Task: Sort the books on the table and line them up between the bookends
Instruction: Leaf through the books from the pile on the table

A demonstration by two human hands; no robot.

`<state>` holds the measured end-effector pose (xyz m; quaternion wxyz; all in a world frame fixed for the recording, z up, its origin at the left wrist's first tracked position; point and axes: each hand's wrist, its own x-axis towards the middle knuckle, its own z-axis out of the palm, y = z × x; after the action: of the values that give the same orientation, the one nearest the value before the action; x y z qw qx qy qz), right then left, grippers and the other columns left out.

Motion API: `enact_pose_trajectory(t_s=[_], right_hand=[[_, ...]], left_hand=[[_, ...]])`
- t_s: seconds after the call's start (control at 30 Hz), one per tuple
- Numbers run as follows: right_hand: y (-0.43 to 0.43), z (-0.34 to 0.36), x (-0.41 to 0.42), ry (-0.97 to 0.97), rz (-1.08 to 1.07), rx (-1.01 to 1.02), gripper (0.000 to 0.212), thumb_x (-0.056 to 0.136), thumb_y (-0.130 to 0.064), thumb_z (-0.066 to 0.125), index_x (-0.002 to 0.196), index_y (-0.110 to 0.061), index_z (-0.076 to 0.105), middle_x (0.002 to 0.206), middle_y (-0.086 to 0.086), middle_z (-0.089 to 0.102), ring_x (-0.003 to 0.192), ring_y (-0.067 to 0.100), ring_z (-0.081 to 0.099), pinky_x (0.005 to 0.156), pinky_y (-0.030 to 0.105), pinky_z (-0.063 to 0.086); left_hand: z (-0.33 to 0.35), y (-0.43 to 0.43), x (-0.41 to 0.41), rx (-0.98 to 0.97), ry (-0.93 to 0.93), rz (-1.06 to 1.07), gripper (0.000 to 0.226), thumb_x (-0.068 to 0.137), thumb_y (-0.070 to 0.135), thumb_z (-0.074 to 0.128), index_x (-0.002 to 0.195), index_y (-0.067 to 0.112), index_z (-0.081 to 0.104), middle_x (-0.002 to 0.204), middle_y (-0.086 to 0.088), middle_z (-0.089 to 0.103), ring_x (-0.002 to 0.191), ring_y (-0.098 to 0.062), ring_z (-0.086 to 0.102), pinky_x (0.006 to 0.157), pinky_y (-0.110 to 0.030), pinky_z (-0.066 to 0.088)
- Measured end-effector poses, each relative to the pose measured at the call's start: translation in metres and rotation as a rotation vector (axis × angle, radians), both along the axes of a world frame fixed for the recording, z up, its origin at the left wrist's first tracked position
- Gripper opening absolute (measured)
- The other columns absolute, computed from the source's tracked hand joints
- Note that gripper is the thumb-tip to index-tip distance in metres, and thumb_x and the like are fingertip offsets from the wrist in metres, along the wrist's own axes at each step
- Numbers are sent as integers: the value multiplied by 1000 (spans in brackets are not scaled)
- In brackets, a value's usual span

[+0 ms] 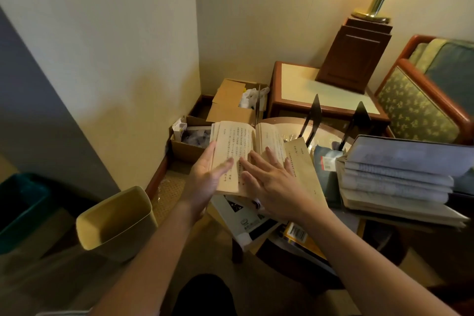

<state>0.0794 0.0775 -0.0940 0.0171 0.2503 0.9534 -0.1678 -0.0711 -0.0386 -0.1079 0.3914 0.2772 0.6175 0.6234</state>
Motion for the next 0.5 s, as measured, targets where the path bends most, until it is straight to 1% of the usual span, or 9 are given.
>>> enact_pose_trajectory(t_s=[0.07,0.13,0.23,0.3,0.33,0.37,0.4,0.43,0.5], right_hand=[[6,-1,-5,9,-16,8,57,104,-57,17,158,-42,10,168,-6,-3,151,24,-22,118,66,-7],[13,-4,-10,-8,-36,7,56,104,-56,23,157,-44,10,168,-5,-4,151,25,-20,118,66,-8],[24,-10,-16,-47,-71,0,59,102,-61,28,156,-48,9,168,-5,-9,150,25,-23,118,64,-8],[31,-15,-17,-63,-98,3,64,99,-67,29,156,-48,10,167,-4,-12,149,24,-25,119,64,-4],[34,-18,-17,-58,-110,4,65,98,-68,30,156,-47,11,167,-4,-13,149,24,-27,120,63,-2],[36,-21,-16,-43,-121,7,66,97,-68,30,156,-45,12,167,-3,-14,148,24,-28,121,61,-3],[37,-24,-16,-22,-133,9,66,98,-67,31,157,-42,13,166,-2,-15,147,25,-29,120,56,-7],[38,-27,-15,-8,-144,15,67,99,-66,30,157,-38,14,166,0,-16,146,25,-31,118,50,-10],[42,-33,-12,-24,-159,38,69,98,-67,24,159,-34,15,166,1,-19,144,25,-35,116,45,-15]], left_hand=[[-5,-1,1,-24,94,-43,78,94,18,68,156,37,25,134,5,60,112,-12,65,82,-26,60],[-10,-2,2,-53,133,-40,85,90,17,72,156,36,23,132,8,58,114,-8,61,81,-23,59],[-20,-2,-2,-126,165,4,90,87,28,76,158,35,20,138,2,54,117,-13,60,89,-36,60],[-27,-2,-3,-273,338,37,91,87,45,73,158,35,17,148,-2,41,124,-20,54,92,-44,58],[-33,-1,-3,-370,471,38,90,88,54,67,159,36,14,157,-2,28,134,-26,45,98,-49,55],[-38,0,-2,-446,620,23,87,90,63,57,159,37,10,165,2,14,145,-30,29,107,-56,45],[-43,0,-1,-477,770,-3,82,92,68,45,159,39,8,168,6,1,152,-31,12,117,-61,29],[-46,1,0,-462,899,-38,74,94,67,34,158,40,8,169,9,-5,154,-28,0,122,-60,13],[-45,4,2,-388,1050,-124,61,98,54,23,157,40,12,165,17,-1,155,-21,-7,122,-56,-6]])
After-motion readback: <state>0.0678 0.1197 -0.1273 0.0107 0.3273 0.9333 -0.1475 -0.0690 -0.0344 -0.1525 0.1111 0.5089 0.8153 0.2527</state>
